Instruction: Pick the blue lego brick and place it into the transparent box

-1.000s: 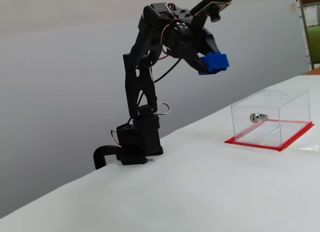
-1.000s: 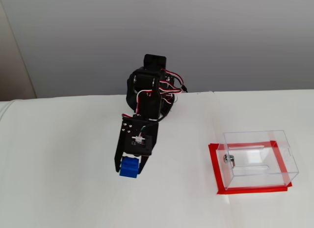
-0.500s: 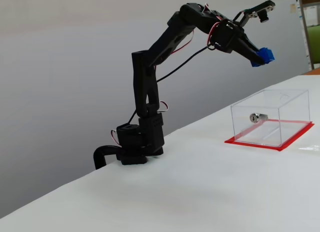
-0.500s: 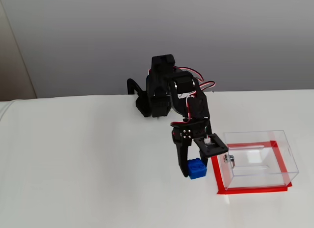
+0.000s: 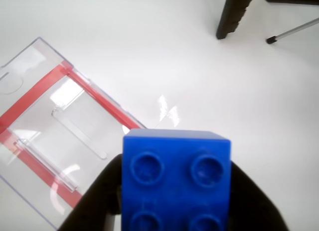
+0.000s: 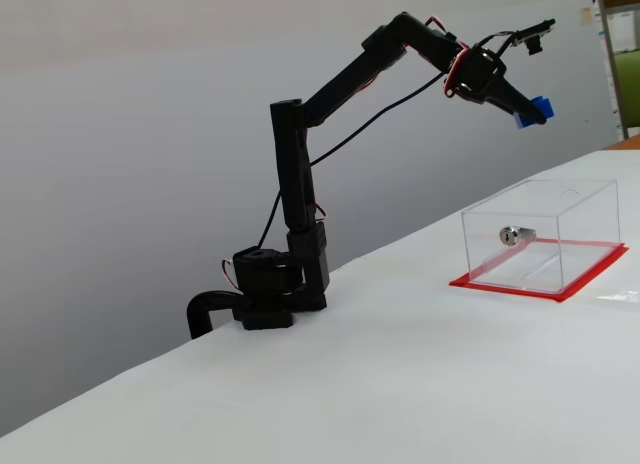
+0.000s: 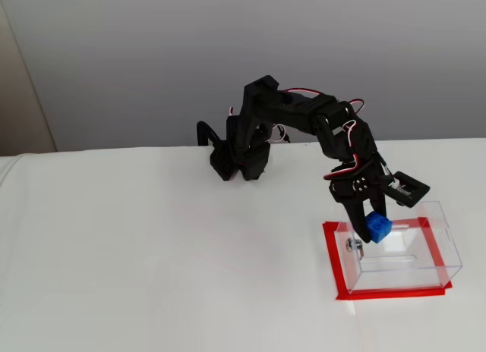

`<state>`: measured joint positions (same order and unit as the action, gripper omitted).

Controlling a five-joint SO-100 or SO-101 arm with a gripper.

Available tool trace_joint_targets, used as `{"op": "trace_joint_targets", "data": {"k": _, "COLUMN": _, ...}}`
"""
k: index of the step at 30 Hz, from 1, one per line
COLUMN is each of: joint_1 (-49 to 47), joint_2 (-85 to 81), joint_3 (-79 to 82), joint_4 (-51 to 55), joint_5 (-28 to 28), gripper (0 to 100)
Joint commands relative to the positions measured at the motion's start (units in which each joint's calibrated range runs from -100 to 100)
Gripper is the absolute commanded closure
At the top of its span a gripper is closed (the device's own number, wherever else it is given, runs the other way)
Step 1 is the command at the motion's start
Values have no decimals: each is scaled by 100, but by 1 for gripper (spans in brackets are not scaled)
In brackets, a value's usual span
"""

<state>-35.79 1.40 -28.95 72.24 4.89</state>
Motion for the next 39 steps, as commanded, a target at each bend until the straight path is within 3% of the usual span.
{"op": "trace_joint_targets", "data": {"k": 1, "joint_1": -491, "joint_2": -509, "joint_3": 381, "joint_4": -70, "joint_5": 18, "gripper": 90}}
{"op": "trace_joint_targets", "data": {"k": 21, "joint_1": -1837, "joint_2": -543, "joint_3": 1665, "joint_4": -896, "joint_5": -29, "gripper": 90}}
{"op": "trace_joint_targets", "data": {"k": 39, "joint_1": -1874, "joint_2": -8, "joint_3": 1765, "joint_4": -1297, "joint_5": -217, "gripper": 90}}
